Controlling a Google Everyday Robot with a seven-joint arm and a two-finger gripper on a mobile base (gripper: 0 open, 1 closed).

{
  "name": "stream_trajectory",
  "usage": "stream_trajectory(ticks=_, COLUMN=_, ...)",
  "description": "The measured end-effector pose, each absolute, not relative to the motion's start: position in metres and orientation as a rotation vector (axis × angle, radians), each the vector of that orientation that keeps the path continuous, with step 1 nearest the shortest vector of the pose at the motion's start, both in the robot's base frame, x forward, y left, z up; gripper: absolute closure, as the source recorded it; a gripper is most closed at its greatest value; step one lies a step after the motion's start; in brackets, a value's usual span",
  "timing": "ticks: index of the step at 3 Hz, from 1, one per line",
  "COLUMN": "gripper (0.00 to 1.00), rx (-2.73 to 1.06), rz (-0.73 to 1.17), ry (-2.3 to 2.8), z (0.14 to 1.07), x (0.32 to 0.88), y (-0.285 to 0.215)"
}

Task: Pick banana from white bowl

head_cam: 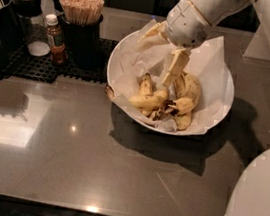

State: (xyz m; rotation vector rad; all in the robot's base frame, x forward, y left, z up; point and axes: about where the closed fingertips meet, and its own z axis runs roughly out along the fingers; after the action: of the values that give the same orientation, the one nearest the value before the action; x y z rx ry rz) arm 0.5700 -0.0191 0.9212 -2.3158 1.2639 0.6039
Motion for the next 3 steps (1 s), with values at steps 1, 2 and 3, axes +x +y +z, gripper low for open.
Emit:
stream_trajectory(ticks=1, gripper=0.25, rx=-2.327, rz=0.624, ry=1.246, z=0.916, x=0.571, y=-0.014)
stream_trajectory(ticks=2, gripper=0.25, rx=-2.331, rz=0.631, ry=1.262, z=0.915, x=0.57, y=-0.011)
stream_trajectory(ticks=3, gripper=0.25, rx=-2.334, rz=0.578, ry=1.326, z=0.929, x=0.563, y=-0.016)
